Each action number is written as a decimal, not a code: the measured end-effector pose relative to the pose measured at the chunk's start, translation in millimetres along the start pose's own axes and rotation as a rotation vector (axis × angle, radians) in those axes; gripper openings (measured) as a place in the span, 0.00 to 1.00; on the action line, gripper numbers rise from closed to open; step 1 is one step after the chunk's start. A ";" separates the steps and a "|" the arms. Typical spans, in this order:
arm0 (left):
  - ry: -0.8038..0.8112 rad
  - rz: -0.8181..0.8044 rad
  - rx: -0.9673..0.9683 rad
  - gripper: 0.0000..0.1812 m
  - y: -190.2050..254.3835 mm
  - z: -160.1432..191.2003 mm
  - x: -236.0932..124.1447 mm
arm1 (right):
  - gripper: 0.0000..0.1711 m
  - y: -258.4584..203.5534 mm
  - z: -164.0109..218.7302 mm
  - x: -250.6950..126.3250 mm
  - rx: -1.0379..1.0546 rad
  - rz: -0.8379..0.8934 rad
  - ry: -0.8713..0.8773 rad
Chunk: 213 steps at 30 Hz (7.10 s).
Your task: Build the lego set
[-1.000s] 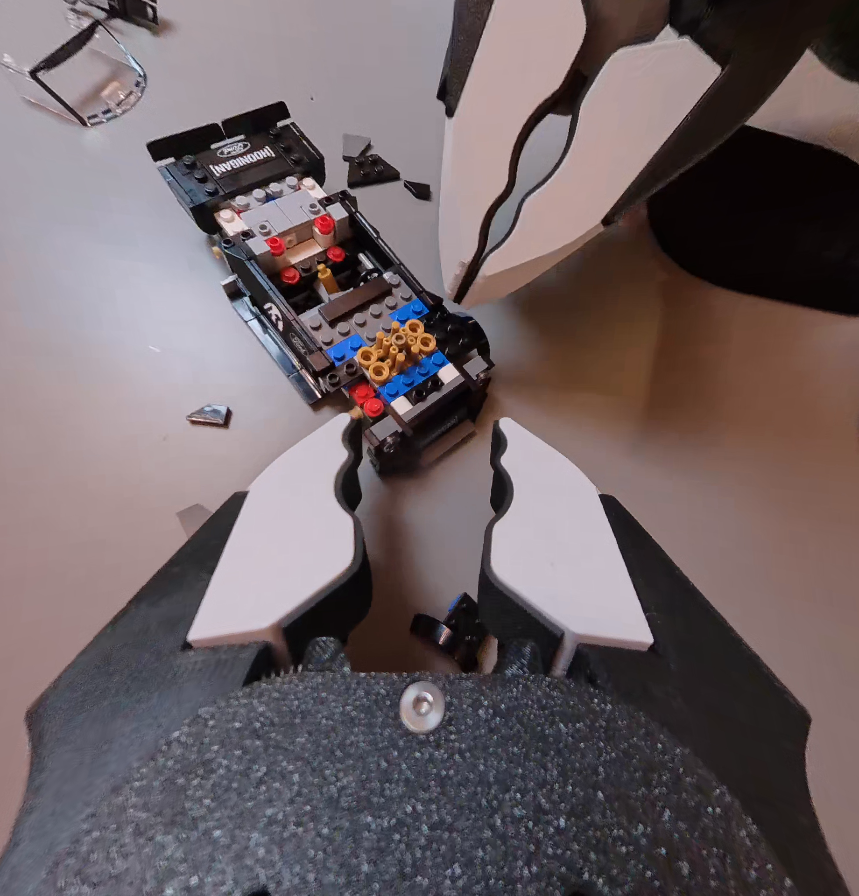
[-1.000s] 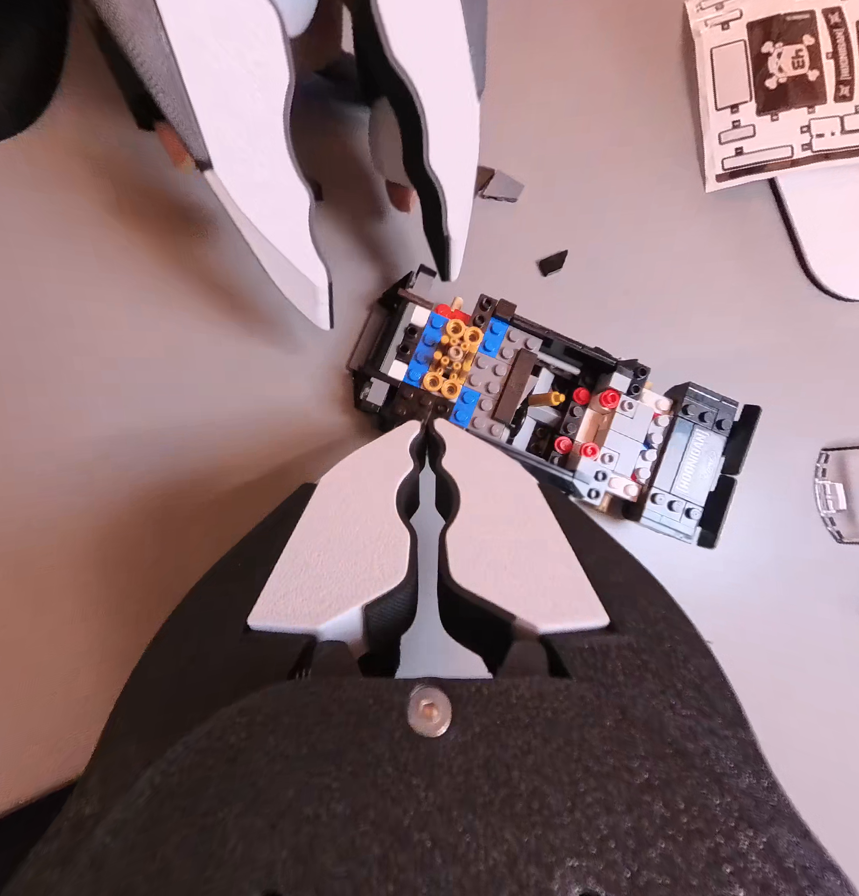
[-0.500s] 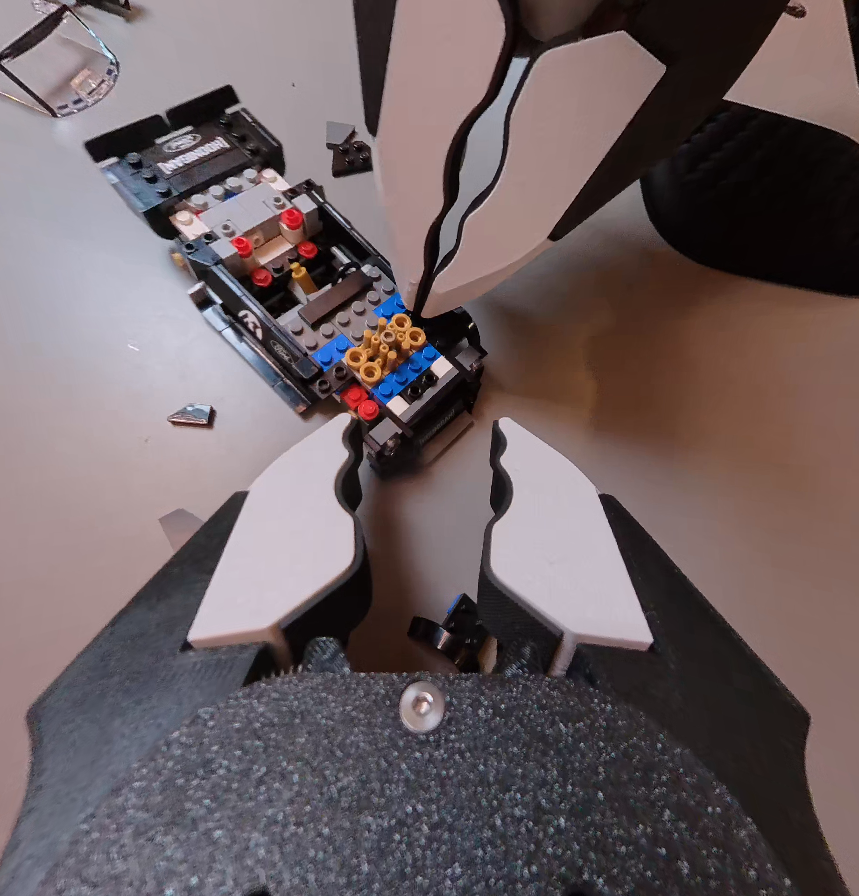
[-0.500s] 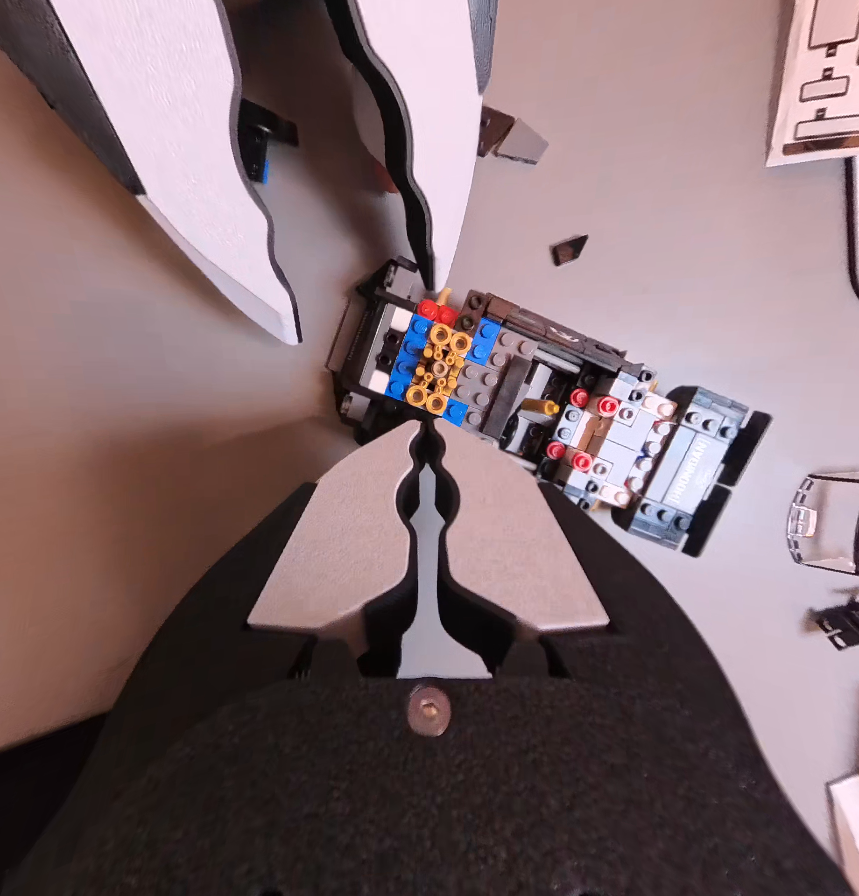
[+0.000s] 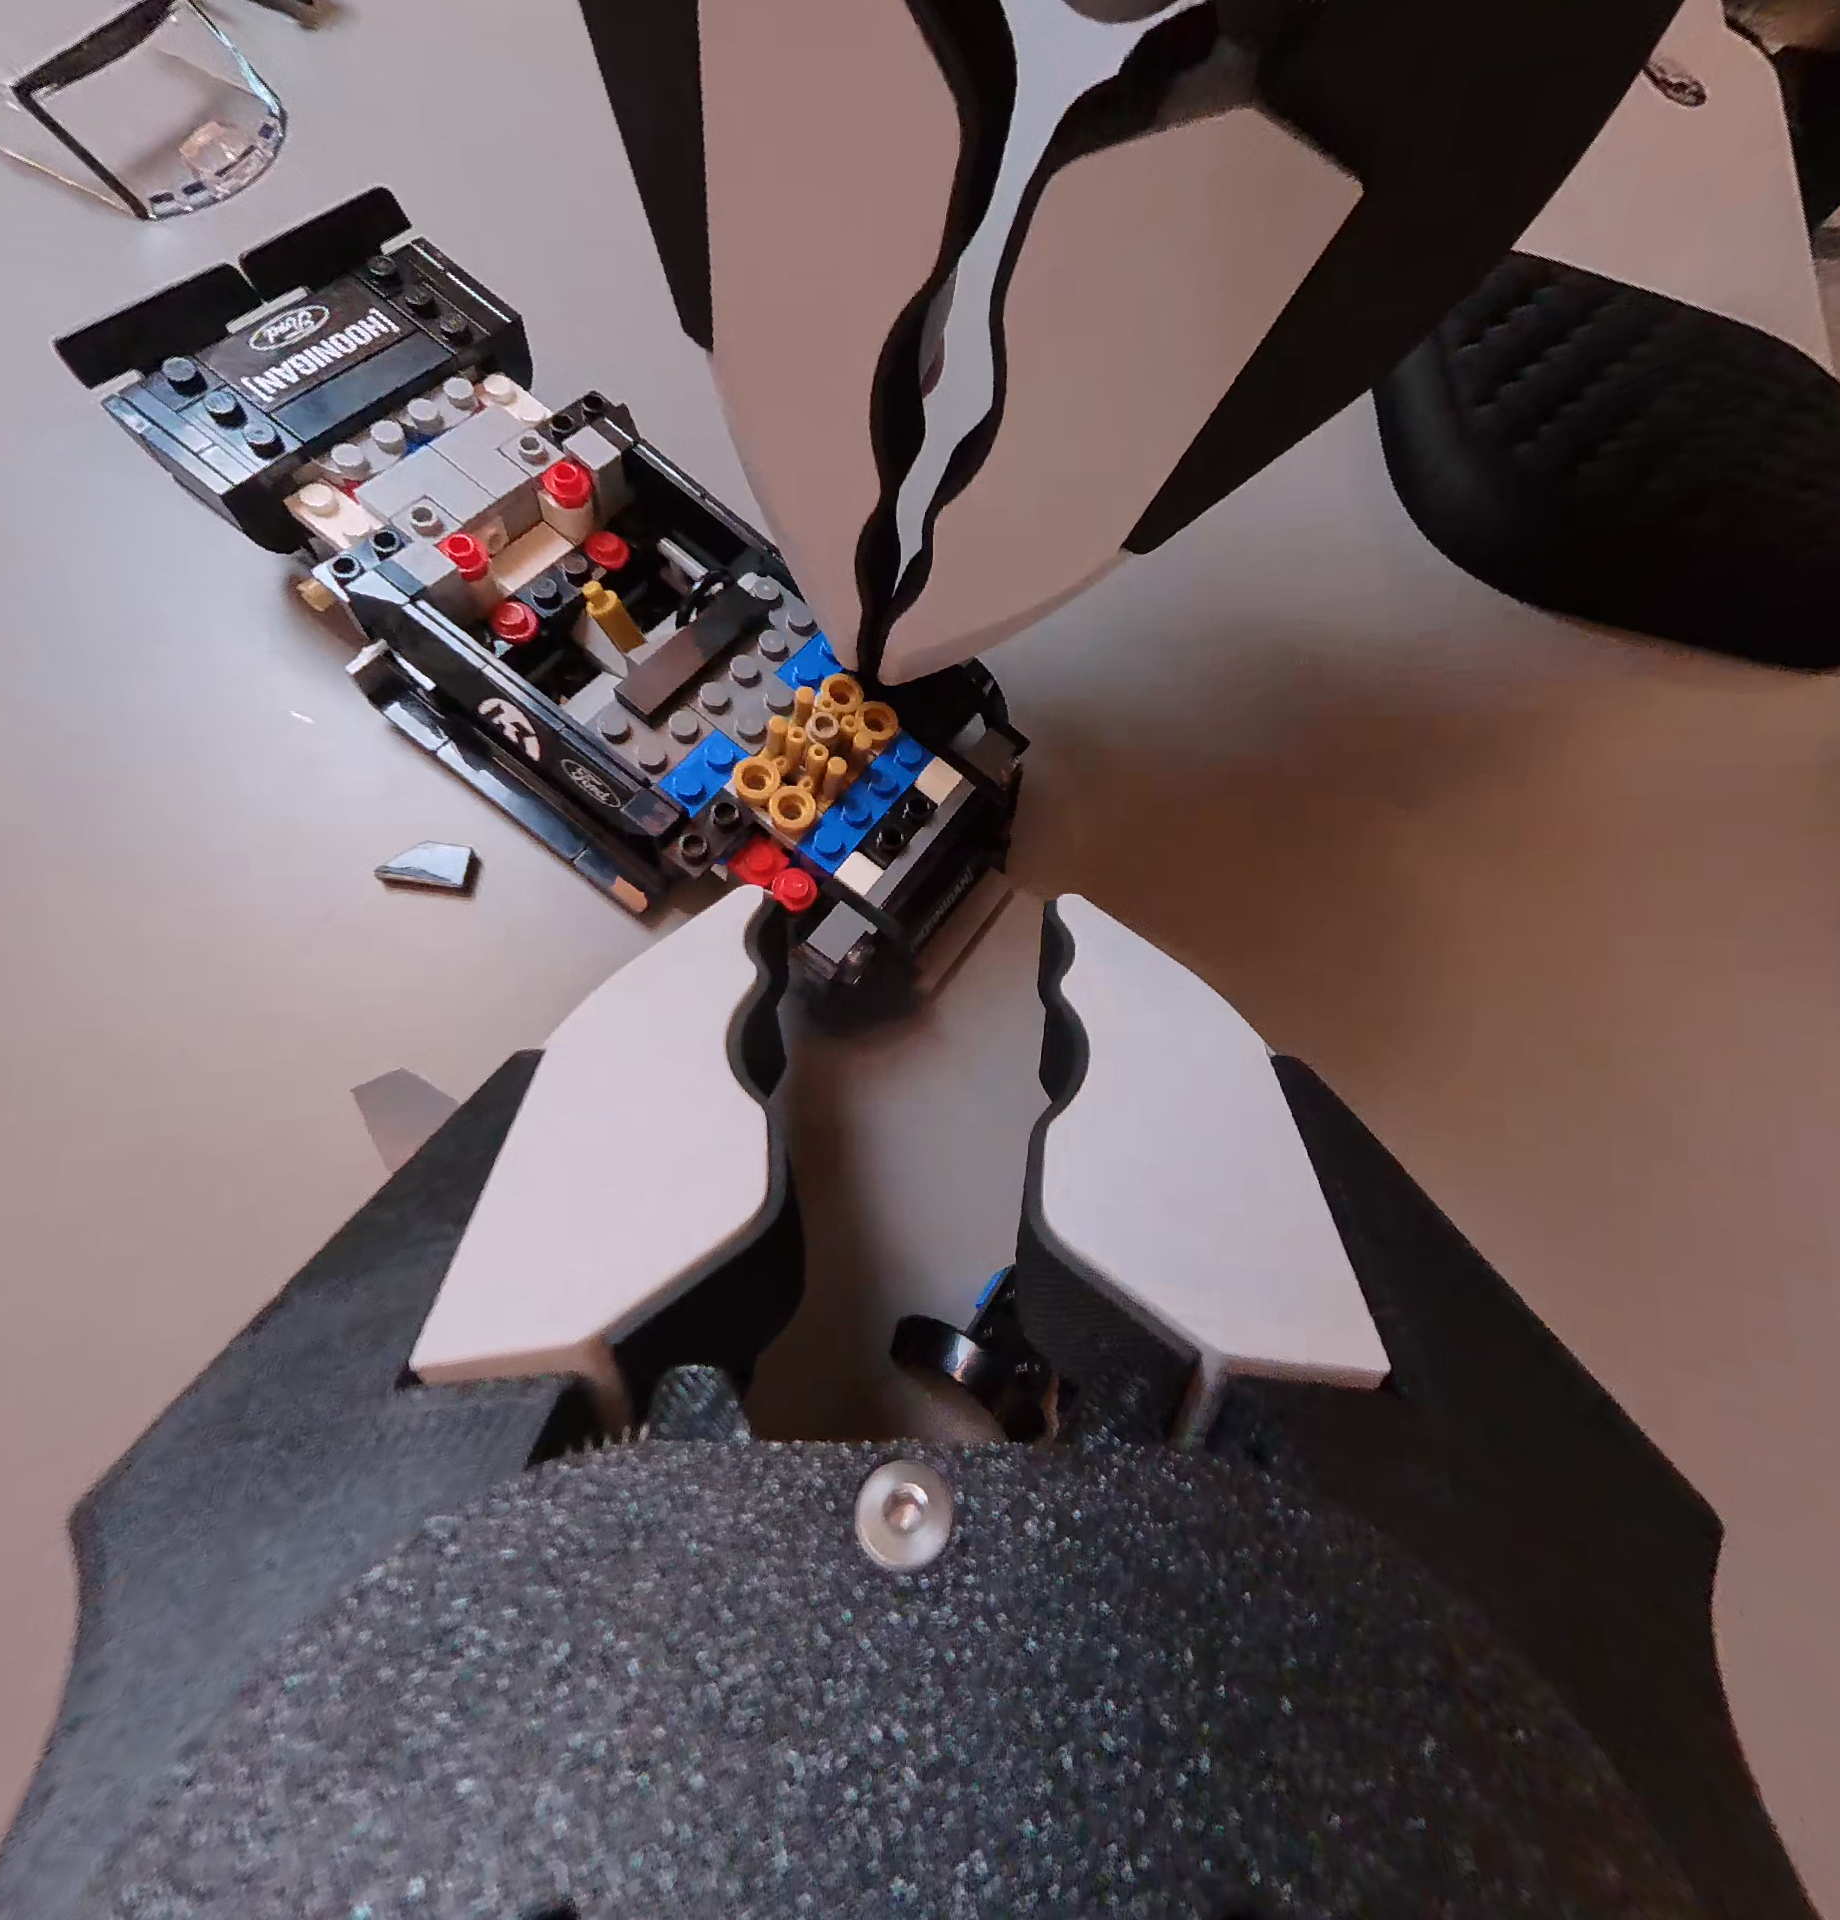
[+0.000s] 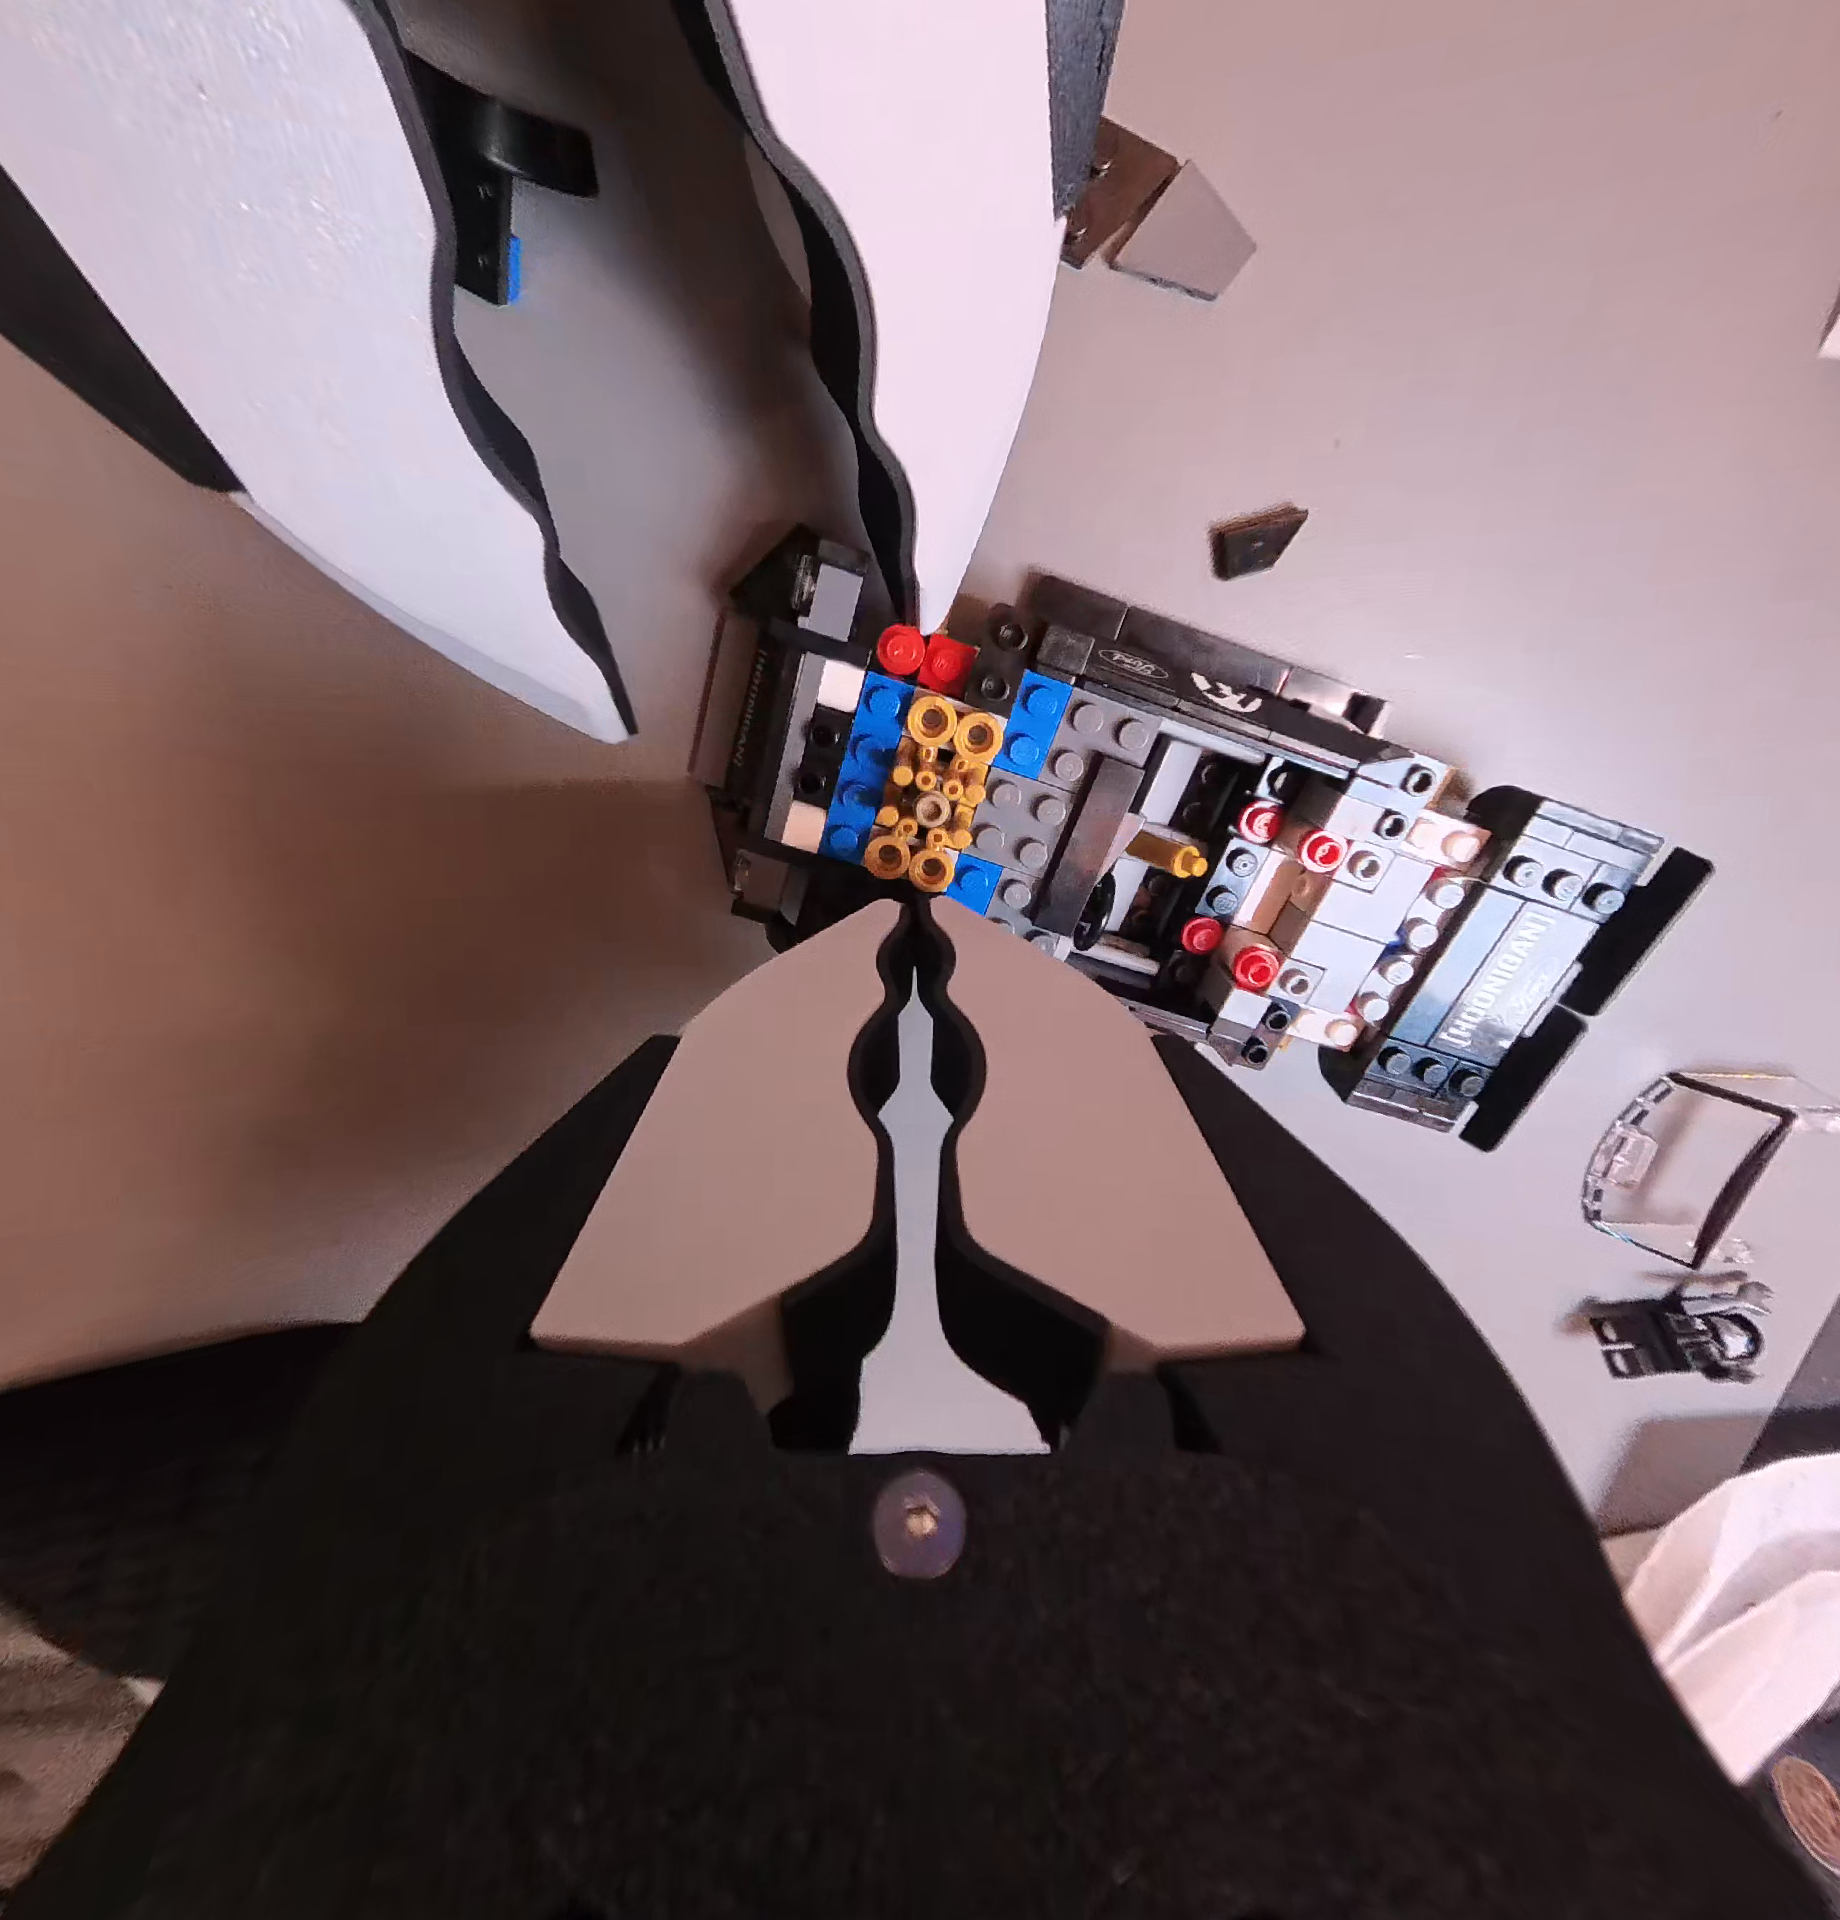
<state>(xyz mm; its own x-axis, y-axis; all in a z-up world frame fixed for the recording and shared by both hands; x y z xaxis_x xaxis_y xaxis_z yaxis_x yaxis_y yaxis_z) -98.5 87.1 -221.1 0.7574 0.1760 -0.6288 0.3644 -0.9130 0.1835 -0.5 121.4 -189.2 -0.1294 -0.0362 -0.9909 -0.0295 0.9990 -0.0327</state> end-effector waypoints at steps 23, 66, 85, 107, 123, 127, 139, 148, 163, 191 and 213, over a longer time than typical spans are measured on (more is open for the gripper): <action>0.086 -0.045 -0.039 0.28 -13.1 -5.4 -18.7 | 0.17 -25.2 68.2 -4.5 0.343 0.017 0.752; -0.027 -0.183 0.083 0.37 -8.7 -5.3 11.4 | 0.12 -30.4 53.0 30.5 0.241 0.119 0.818; 0.002 -0.164 0.124 0.33 0.6 -7.4 10.4 | 0.03 -24.1 48.5 10.0 0.166 0.145 0.704; 0.003 -0.158 0.153 0.33 2.4 -3.2 12.2 | 0.00 -17.6 23.1 5.6 0.027 0.106 0.271; 0.014 -0.176 0.163 0.32 -0.1 -1.6 -2.0 | 0.08 -26.2 27.9 8.7 0.123 0.131 0.465; 0.025 -0.189 0.159 0.32 -2.8 -1.9 -7.2 | 0.09 -25.7 27.8 5.5 0.111 0.162 0.462; 0.116 -0.311 0.166 0.29 -9.4 -4.0 -43.7 | 0.55 -30.5 27.5 20.9 0.183 0.285 0.598; 0.130 -0.343 0.159 0.27 -1.8 17.5 -51.1 | 0.51 -13.3 19.4 24.2 -0.053 0.186 0.332; 0.096 -0.317 0.202 0.27 5.4 21.4 -43.2 | 0.52 -34.5 73.8 -9.9 -0.236 0.206 0.421; -0.201 -0.108 0.263 0.17 32.6 53.1 -51.5 | 0.25 -87.8 142.7 -26.3 0.312 0.405 1.147; -0.186 0.015 0.184 0.10 64.7 39.1 -26.5 | 0.20 -87.9 139.4 -22.6 0.305 0.435 1.097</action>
<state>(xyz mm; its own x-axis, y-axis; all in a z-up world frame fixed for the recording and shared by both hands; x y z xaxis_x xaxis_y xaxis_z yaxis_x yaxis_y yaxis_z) -116.1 9.0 -222.2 0.6435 0.1070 -0.7580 0.2363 -0.9696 0.0638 143.3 37.9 -182.1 -0.8437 0.4482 -0.2955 0.4397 0.8927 0.0987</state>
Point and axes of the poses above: each gripper's, where its closed fingertips meet, x out along the fingers, z out of its underside, y = z × x across the jaws, the point moved 7 cm from there along -x, back along the fingers, and after that the axes turned 3 degrees about -z, right-handed, at the moved point
